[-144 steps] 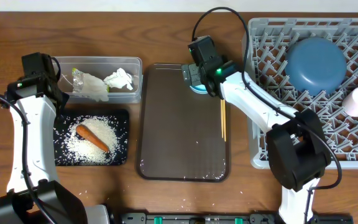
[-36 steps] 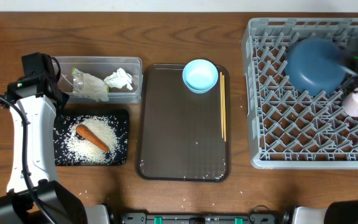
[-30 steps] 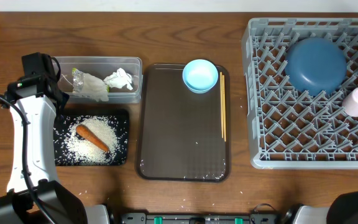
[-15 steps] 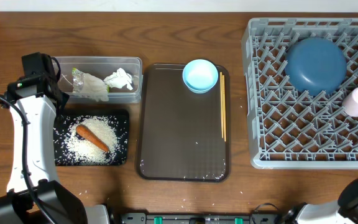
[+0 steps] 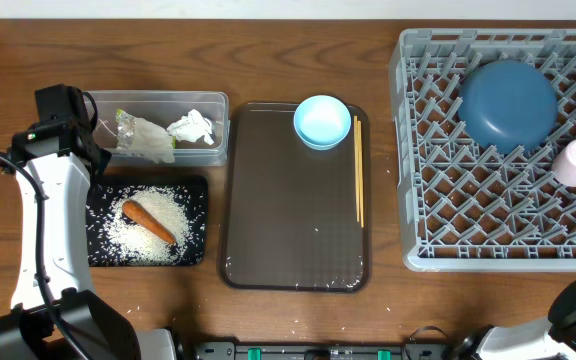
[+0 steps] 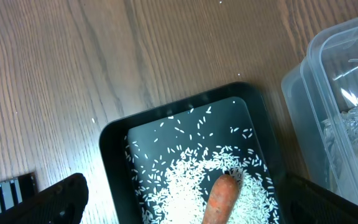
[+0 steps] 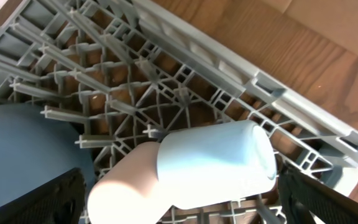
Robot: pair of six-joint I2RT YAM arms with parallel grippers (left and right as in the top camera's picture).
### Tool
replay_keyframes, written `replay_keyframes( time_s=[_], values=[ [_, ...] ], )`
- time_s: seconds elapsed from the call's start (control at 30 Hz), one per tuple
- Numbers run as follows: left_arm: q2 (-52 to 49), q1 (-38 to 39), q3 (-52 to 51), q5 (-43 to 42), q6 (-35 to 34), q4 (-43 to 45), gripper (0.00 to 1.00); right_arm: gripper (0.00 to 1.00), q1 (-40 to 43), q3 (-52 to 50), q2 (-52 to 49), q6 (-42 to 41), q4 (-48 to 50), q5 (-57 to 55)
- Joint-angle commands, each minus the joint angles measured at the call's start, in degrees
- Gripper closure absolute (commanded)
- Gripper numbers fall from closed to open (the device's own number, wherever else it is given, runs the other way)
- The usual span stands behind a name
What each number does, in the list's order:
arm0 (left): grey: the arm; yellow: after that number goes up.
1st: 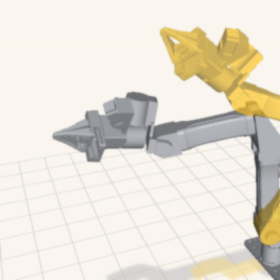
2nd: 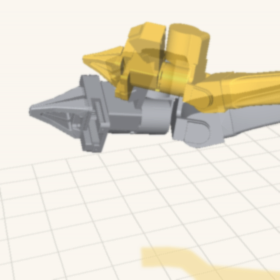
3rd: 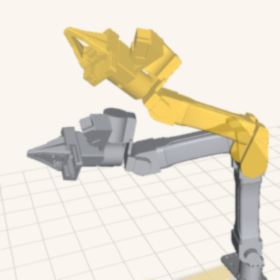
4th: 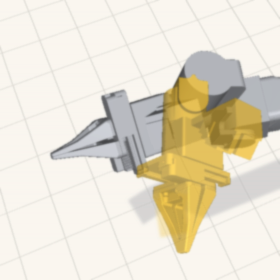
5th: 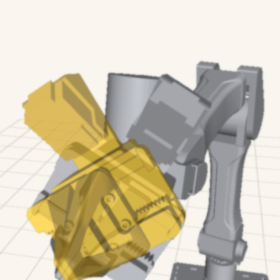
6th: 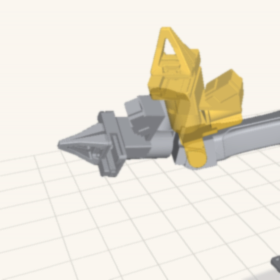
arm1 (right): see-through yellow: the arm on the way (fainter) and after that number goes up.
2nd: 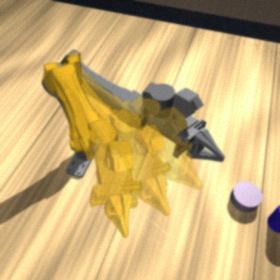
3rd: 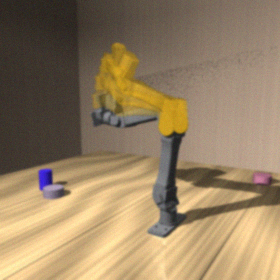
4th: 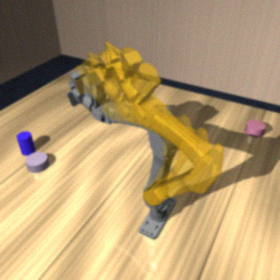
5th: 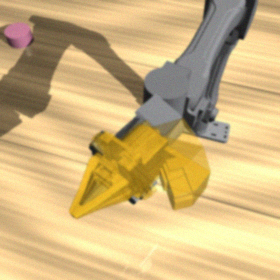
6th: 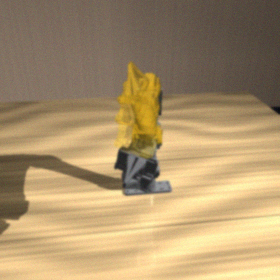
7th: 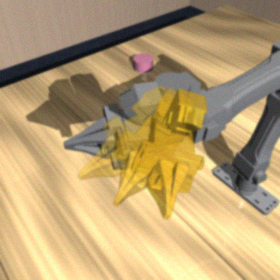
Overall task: Sort waste into correct bins and load items into the dishwasher rack
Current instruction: 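Lower the white cup into the rack beside the pink cup and release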
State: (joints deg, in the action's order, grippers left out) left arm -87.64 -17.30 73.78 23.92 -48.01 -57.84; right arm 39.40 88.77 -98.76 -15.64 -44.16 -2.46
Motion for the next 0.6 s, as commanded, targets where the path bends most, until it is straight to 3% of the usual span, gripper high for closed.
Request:
replay_keyframes(
  time_s=[0.0, 0.2, 0.27, 0.33, 0.4, 0.57],
  values=[
    [0.2, -0.2, -0.1, 0.3, -0.3, -0.2, 0.01, 0.03, -1.3, 0.4, 1.7, 0.5, -0.2, 1.2],
    [0.2, -0.2, -0.1, 0.3, -0.3, -0.2, 0.01, 0.06, -0.7, 0.4, 1.9, -5.4, -2.1, -7.3],
    [0.2, -0.2, -0.1, 0.3, -0.3, -0.2, 0.01, 0.17, 0.3, 0.4, 1.9, -5.6, -2.6, -9.3],
    [0.2, -0.2, -0.1, 0.3, -0.3, -0.2, 0.01, 0.43, 1.7, 0.4, 1.9, -5.6, -3.0, -9.5],
    [0.2, -0.2, -0.1, 0.3, -0.3, -0.2, 0.01, 0.57, 3.5, 0.4, 1.9, -7.3, -4.0, -9.4],
    [0.2, -0.2, -0.1, 0.3, -0.3, -0.2, 0.01, 0.72, 7.9, 0.4, 1.9, -8.6, -5.2, -6.3]
  ],
)
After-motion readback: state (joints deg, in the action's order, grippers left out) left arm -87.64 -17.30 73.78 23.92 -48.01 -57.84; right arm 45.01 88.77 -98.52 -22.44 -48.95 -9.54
